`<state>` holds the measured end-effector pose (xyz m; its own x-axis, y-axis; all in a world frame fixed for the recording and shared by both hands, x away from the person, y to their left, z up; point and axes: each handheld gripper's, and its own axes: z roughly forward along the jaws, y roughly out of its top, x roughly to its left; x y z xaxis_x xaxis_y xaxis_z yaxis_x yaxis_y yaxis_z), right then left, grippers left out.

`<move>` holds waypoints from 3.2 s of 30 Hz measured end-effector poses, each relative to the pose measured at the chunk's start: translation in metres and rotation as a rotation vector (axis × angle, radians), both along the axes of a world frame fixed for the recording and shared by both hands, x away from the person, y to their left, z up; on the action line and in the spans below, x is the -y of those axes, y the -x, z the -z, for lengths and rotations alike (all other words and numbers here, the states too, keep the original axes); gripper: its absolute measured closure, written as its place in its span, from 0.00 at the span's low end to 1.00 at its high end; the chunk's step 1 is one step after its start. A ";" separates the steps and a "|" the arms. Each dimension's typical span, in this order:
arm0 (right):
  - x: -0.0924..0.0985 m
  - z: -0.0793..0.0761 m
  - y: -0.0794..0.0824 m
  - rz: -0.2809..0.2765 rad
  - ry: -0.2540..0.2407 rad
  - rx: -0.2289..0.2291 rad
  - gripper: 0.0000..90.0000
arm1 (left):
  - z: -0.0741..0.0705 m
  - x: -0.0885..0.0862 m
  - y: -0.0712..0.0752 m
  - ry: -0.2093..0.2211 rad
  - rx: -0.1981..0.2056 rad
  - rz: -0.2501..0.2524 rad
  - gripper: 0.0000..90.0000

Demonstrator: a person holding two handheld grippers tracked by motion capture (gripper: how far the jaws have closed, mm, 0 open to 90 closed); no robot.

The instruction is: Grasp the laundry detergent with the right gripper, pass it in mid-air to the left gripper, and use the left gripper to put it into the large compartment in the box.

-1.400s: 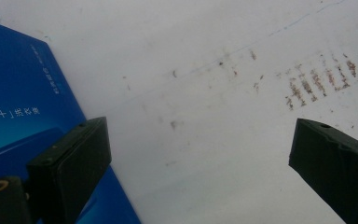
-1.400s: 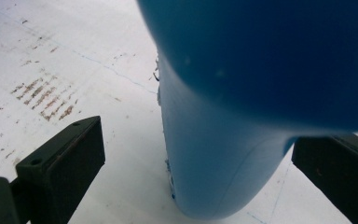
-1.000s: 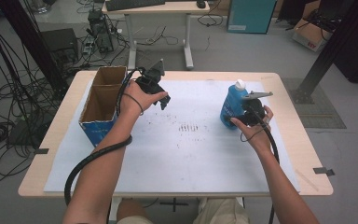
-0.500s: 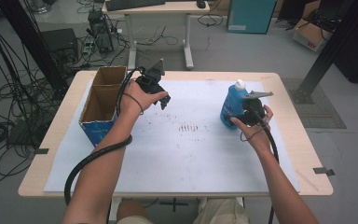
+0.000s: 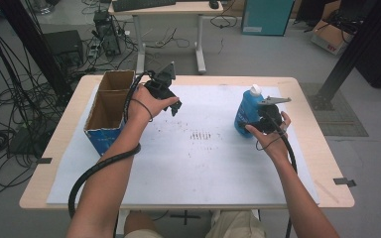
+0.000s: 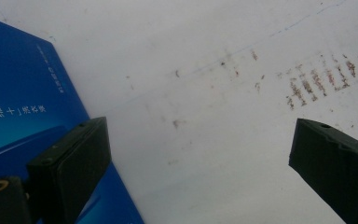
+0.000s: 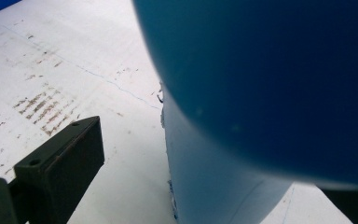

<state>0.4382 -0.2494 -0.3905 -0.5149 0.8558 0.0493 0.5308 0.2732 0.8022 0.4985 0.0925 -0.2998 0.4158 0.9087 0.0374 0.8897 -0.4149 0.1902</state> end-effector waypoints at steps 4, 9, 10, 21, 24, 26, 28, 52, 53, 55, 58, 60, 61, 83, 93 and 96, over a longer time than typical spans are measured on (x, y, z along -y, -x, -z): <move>0.000 0.000 0.000 -0.003 0.000 0.005 0.02 | 0.000 0.000 0.000 0.002 0.002 -0.001 0.06; -0.002 0.001 0.000 -0.005 0.001 0.005 0.02 | 0.000 0.000 0.000 0.004 0.001 -0.002 0.06; -0.002 0.001 -0.001 -0.006 0.002 0.004 0.02 | -0.001 0.000 -0.001 0.002 -0.002 0.001 0.06; -0.001 0.001 -0.001 -0.005 -0.006 0.012 0.02 | 0.000 0.001 -0.001 0.007 0.001 0.000 0.06; -0.001 0.001 -0.001 -0.006 -0.009 0.013 0.02 | -0.001 0.001 -0.001 0.004 0.003 0.004 0.06; -0.001 0.001 -0.001 -0.002 -0.009 0.012 0.02 | -0.002 0.001 -0.001 0.003 0.003 0.005 0.06; 0.000 0.001 -0.001 -0.003 -0.013 0.015 0.02 | -0.002 0.001 -0.001 0.003 0.005 0.004 0.06; -0.001 0.001 -0.001 -0.013 -0.015 0.022 0.02 | -0.003 0.000 0.000 0.005 0.008 0.002 0.06; -0.001 0.001 -0.001 -0.012 -0.015 0.020 0.02 | -0.003 0.000 0.000 0.005 0.006 0.002 0.06; -0.001 0.002 -0.001 -0.012 -0.017 0.020 0.02 | -0.003 -0.001 0.000 0.003 0.008 0.000 0.06; -0.001 0.002 -0.001 -0.010 -0.017 0.017 0.02 | -0.003 -0.001 0.000 0.004 0.009 -0.002 0.06; 0.000 0.002 -0.001 -0.013 -0.019 0.022 0.02 | -0.004 -0.001 0.000 0.006 0.007 -0.002 0.06; 0.000 0.002 -0.001 -0.014 -0.018 0.023 0.02 | -0.004 -0.001 0.000 0.006 0.010 -0.002 0.06; -0.001 0.006 -0.004 0.013 0.006 0.048 0.20 | -0.003 -0.003 0.000 0.002 0.008 -0.003 0.06; -0.004 0.009 -0.006 0.017 0.032 0.072 0.37 | -0.003 -0.003 0.000 -0.002 0.007 -0.002 0.06; -0.002 0.009 -0.009 0.004 0.056 0.102 0.41 | -0.004 -0.003 0.000 -0.003 0.005 -0.002 0.06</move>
